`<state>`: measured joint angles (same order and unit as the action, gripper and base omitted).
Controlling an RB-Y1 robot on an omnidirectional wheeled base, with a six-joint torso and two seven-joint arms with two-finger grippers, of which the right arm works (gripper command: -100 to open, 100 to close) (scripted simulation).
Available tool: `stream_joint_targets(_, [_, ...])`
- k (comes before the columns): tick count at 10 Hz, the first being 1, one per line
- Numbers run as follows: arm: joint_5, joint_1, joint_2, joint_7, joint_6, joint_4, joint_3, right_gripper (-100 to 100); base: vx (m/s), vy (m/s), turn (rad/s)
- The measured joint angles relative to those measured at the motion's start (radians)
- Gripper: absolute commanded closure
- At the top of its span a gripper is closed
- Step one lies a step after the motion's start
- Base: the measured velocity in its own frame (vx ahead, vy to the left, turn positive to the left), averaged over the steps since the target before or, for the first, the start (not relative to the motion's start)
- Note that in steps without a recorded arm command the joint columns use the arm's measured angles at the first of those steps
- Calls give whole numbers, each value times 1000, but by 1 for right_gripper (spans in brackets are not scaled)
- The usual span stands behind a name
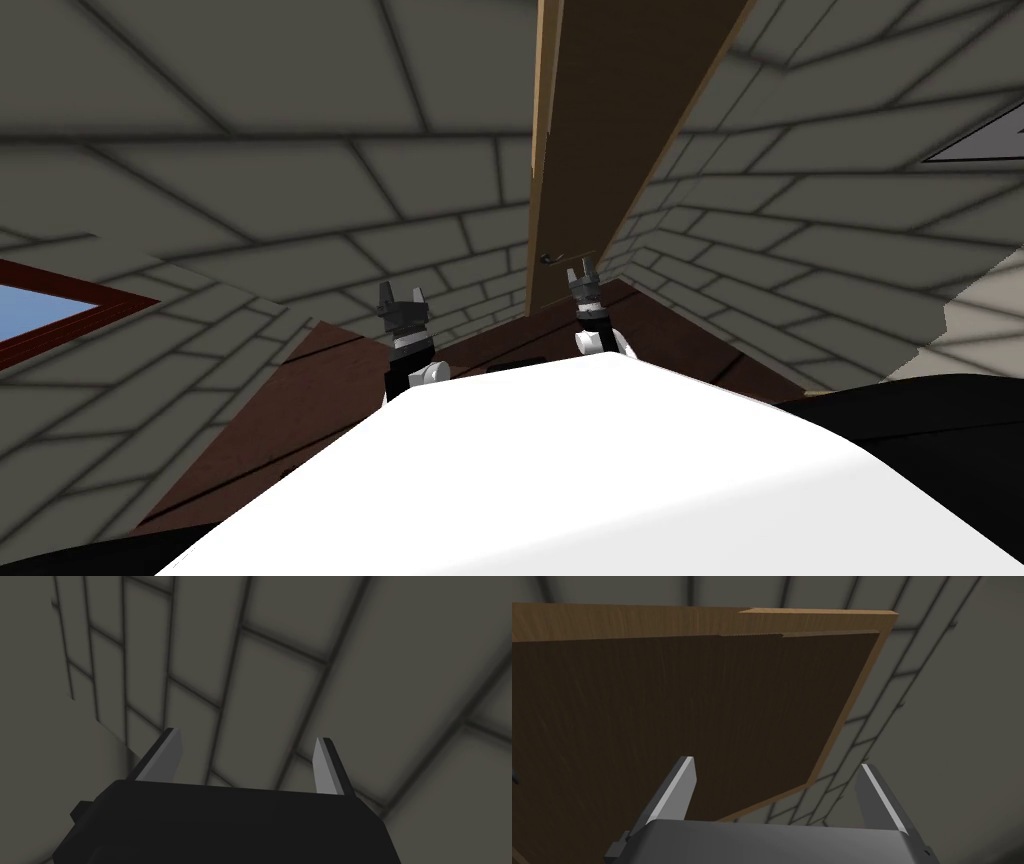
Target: Pull the door open
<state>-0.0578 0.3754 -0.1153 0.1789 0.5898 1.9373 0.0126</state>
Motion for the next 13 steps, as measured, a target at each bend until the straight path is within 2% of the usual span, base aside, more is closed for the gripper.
stream_joint_targets(3, [9,-22,-28,11,4,-78,7,-100,41,-51,83])
stream_joint_targets(4, [9,-25,-30,12,6,-97,6,-100,46,-47,80])
stream_joint_targets(6, [15,-47,-50,17,23,-167,8,-100,53,-68,122])
stream_joint_targets(8, [18,-47,-60,21,20,-199,9,-100,26,-33,53])
stream_joint_targets(12, [26,-79,-87,31,40,-306,14,-100,38,-44,82])
stream_joint_targets(13, [30,-84,-100,36,42,-331,17,-100,35,-51,64])
